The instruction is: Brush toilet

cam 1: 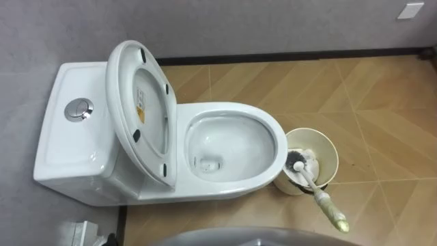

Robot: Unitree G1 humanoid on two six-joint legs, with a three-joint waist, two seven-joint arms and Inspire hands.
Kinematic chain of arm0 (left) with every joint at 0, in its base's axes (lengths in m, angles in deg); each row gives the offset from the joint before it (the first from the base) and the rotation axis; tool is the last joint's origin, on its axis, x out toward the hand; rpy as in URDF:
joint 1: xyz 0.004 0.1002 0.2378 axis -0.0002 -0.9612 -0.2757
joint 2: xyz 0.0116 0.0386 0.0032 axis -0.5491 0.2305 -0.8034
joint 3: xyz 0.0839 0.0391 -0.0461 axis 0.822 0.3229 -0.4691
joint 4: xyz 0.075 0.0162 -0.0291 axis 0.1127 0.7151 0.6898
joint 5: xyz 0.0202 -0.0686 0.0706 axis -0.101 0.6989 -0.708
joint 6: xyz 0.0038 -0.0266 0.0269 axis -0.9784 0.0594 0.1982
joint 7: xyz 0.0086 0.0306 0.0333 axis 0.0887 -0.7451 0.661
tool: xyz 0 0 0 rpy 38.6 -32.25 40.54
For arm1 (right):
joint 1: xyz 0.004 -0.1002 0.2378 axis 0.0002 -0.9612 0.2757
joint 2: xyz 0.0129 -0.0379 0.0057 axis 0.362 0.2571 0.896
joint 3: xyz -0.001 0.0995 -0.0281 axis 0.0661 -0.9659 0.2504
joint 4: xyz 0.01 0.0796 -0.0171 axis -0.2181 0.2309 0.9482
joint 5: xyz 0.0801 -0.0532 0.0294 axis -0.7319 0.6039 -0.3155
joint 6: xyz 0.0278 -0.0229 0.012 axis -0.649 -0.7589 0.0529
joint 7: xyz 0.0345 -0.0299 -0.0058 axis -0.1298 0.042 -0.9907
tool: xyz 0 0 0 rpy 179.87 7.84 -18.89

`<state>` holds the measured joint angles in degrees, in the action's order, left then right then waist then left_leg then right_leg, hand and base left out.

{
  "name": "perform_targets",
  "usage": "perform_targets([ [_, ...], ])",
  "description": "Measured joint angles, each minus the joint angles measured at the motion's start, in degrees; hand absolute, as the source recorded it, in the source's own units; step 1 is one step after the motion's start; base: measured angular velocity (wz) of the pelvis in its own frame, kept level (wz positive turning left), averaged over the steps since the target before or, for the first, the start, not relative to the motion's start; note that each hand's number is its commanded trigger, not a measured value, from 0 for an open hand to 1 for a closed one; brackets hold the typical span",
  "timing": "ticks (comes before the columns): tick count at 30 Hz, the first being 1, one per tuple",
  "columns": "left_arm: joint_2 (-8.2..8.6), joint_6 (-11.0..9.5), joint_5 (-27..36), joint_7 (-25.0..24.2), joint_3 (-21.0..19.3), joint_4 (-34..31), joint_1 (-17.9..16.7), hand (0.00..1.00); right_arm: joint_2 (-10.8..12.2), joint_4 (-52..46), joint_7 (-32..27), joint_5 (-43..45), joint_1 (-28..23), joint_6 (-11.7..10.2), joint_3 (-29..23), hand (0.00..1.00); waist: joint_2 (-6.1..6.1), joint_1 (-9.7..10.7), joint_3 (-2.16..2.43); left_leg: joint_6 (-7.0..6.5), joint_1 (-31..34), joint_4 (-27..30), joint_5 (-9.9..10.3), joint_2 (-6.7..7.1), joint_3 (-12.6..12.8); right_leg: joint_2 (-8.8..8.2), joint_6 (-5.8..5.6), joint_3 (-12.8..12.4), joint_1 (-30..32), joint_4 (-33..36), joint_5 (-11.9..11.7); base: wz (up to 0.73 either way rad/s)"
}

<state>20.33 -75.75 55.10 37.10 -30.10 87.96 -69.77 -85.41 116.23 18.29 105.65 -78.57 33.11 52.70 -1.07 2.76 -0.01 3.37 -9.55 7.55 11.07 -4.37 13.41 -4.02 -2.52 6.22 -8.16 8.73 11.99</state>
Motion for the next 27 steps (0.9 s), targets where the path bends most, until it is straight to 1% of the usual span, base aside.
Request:
perform_targets([
  [5,-0.03,-0.1,0.0,-0.6,0.1,0.0,0.4,0.0,0.0,0.0,0.0,0.0,0.5,0.0,0.0,0.0,-0.05,0.0,-0.01,0.0,0.0,0.0,0.0,0.0,0.0,0.0,0.0,0.0,0.0,0.0,0.0,0.0],
  [9,-0.02,-0.1,0.0,-0.7,0.1,0.0,0.4,0.0,0.0,-0.5,0.0,1.9,0.9,0.0,0.0,0.0,-0.2,0.1,0.02,0.0,0.2,0.0,0.0,0.01,0.0,0.0,0.0,0.1,0.0,0.1,0.0,0.0],
  [12,-0.03,-0.4,0.0,-0.7,0.2,0.0,0.5,0.0,0.0,-1.9,-0.3,2.5,0.8,-0.4,-0.1,0.0,-0.33,0.1,-0.01,0.0,0.2,0.0,0.0,0.03,0.0,0.0,0.0,0.0,0.0,0.2,0.0,0.0],
  [15,-0.14,-2.0,0.0,-0.5,0.1,0.1,0.5,0.0,0.0,-3.3,-1.9,3.3,0.9,-1.8,-0.3,0.0,-0.4,0.0,-0.03,0.0,0.3,0.0,0.0,0.03,0.0,0.0,0.0,0.1,0.1,0.0,0.0,0.0],
  [17,-0.15,-3.1,0.0,-0.4,0.1,0.1,0.5,0.0,0.0,-4.9,-3.5,3.1,0.8,-3.2,-0.3,0.0,-0.39,-0.1,-0.07,0.0,0.3,0.0,0.0,0.04,0.0,0.0,0.0,0.0,0.1,-0.1,0.0,0.0],
  [20,-0.18,-3.9,0.0,-0.4,0.1,0.1,0.4,0.0,0.0,-6.6,-5.1,2.4,0.8,-4.8,-0.3,0.0,-0.36,-0.2,-0.09,0.0,0.3,0.0,0.0,0.04,0.0,0.0,0.0,0.0,0.0,-0.1,0.0,0.0],
  [22,-0.17,-4.7,0.0,-0.4,0.1,0.1,0.6,0.0,0.2,-7.9,-6.4,1.5,1.0,-6.3,-0.3,0.0,-0.35,-0.3,-0.1,0.0,0.3,0.0,0.0,0.04,0.0,0.0,0.0,0.0,0.1,-0.2,0.0,0.0],
  [23,-0.16,-4.8,0.0,-0.4,0.1,0.1,0.7,0.0,0.3,-8.7,-6.6,1.5,1.0,-6.3,-0.4,0.0,-0.29,-0.5,-0.13,0.0,0.4,0.0,0.0,0.03,0.0,0.0,0.0,0.1,0.1,-0.2,0.0,0.0],
  [25,-0.17,-5.7,0.0,-0.3,0.1,0.1,1.1,0.0,0.4,-10.5,-7.8,1.5,1.8,-7.6,-0.4,0.0,-0.14,-0.8,-0.17,0.0,1.0,0.0,0.0,0.02,-0.1,0.0,0.0,0.1,0.9,-0.1,0.0,0.0],
  [27,-0.16,-5.9,0.0,-0.3,0.2,0.0,1.4,0.0,0.4,-12.0,-8.5,1.6,2.2,-8.3,-0.2,0.0,-0.16,-1.3,-0.14,0.0,1.4,0.0,0.0,0.02,0.0,0.0,0.0,0.1,1.2,-0.1,0.0,0.0],
])
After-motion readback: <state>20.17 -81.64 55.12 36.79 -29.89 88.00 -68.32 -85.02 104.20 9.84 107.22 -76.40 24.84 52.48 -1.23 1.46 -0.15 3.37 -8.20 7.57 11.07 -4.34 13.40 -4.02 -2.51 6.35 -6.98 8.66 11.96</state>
